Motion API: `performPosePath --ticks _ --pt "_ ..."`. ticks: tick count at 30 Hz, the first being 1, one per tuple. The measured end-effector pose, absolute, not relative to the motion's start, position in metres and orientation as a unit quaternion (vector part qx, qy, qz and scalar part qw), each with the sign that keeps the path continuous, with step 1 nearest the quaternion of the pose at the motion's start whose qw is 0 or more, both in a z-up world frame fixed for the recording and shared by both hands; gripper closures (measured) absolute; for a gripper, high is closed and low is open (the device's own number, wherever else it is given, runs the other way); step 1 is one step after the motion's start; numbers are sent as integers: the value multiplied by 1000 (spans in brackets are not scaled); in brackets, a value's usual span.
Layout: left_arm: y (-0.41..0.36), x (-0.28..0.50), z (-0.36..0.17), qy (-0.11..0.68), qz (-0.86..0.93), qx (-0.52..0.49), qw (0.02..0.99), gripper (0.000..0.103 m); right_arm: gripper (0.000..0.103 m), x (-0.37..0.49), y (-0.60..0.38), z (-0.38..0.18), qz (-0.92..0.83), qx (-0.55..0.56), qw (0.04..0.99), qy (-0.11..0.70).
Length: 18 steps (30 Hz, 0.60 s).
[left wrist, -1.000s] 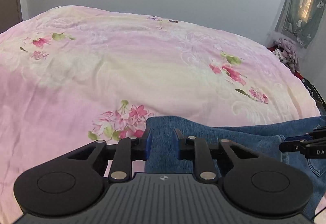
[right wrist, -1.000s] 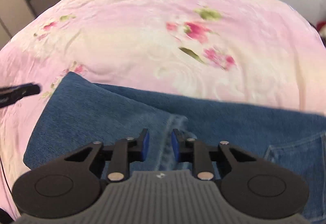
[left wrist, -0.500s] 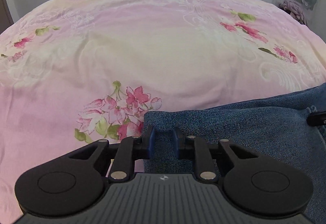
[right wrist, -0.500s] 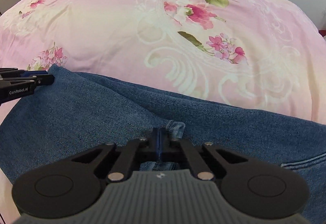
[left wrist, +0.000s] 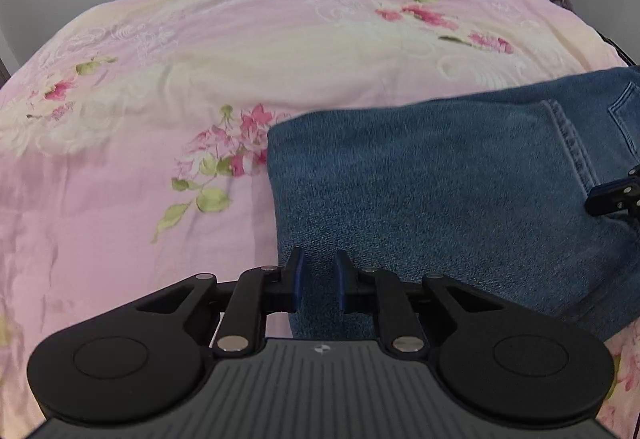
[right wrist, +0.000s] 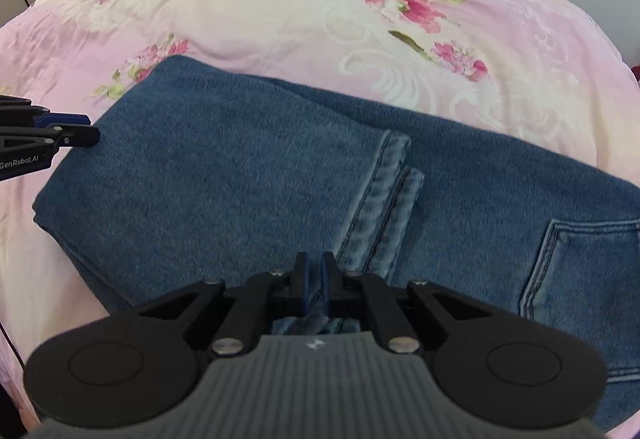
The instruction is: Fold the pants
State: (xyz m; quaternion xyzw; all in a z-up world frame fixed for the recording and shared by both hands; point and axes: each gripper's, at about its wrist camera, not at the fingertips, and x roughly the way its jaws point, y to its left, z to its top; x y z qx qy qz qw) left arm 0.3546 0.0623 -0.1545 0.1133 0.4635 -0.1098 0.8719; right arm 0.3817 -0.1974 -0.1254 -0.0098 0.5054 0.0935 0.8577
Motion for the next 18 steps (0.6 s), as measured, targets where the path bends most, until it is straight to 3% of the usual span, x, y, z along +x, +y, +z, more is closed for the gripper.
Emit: performPosePath --ticks 4,13,18 --pt "67 353 -178 473 -97 83 872 85 103 378 -201 -144 86 -4 865 495" --pt "79 307 -121 436 -102 48 893 85 103 350 -183 -108 82 -39 884 458" --pt "75 283 -132 454 -106 62 883 86 103 324 -180 -105 87 -37 887 452"
